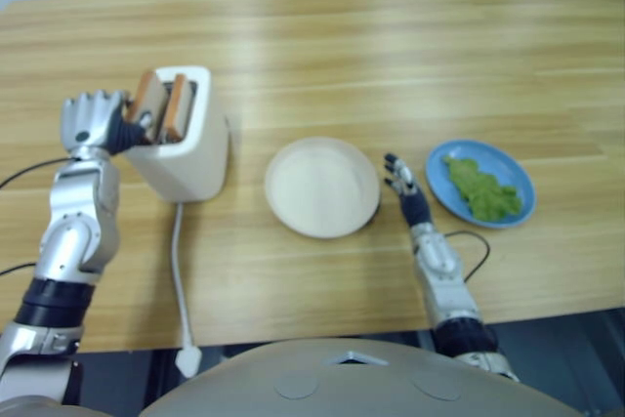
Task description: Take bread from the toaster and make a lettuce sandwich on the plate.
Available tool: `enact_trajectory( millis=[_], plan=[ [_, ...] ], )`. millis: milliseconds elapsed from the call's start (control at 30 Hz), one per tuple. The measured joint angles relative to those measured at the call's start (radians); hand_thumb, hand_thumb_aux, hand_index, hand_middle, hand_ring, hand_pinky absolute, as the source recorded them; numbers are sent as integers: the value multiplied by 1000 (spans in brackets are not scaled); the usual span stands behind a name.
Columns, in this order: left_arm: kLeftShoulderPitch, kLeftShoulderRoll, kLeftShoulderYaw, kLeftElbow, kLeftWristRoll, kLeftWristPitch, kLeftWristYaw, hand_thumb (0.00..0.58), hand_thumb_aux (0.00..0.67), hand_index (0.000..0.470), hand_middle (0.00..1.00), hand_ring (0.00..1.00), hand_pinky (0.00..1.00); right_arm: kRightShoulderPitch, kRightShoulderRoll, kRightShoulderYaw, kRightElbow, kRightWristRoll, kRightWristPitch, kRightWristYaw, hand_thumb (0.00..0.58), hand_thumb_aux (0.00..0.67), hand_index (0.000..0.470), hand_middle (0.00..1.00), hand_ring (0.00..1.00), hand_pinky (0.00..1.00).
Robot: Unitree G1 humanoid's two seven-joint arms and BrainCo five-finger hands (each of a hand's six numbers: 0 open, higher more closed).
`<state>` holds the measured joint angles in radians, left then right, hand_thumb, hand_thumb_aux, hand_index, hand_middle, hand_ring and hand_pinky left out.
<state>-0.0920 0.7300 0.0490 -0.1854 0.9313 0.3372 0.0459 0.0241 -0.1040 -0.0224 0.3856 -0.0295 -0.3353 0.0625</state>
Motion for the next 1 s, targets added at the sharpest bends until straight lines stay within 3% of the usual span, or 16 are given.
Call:
enact_trajectory(
  millis=[267, 433, 533, 667, 833, 1000],
  plan=[
    [-44, -12, 305, -174, -204, -70, 67, 580, 670, 460, 1000, 1000, 1000, -7, 0, -7, 17, 0, 1, -3, 0, 0, 0, 0, 0, 0],
    [-84, -56, 355, -367, -312, -133, 41, 580, 670, 460, 1000, 1000, 1000, -11, 0, -10, 34, -1, 9, -5, 0, 0, 0, 0, 0, 0],
    [-109, -112, 266, -429, -359, -157, -11, 580, 670, 460, 1000, 1000, 1000, -15, 0, -10, 40, -3, 14, -5, 0, 0, 0, 0, 0, 0],
    [-128, -227, 27, -398, -402, -198, -98, 580, 670, 460, 1000, 1000, 1000, -22, 1, -10, 42, -6, 18, -7, 0, 0, 0, 0, 0, 0],
    [-119, -329, -192, -253, -441, -283, -172, 580, 670, 460, 1000, 1000, 1000, -37, -3, -14, 44, -8, 20, -8, 0, 0, 0, 0, 0, 0],
    [-147, -394, -328, -15, -447, -346, -209, 580, 670, 460, 1000, 1000, 1000, -39, -4, -18, 43, -8, 24, -16, 0, 0, 0, 0, 0, 0]
  ],
)
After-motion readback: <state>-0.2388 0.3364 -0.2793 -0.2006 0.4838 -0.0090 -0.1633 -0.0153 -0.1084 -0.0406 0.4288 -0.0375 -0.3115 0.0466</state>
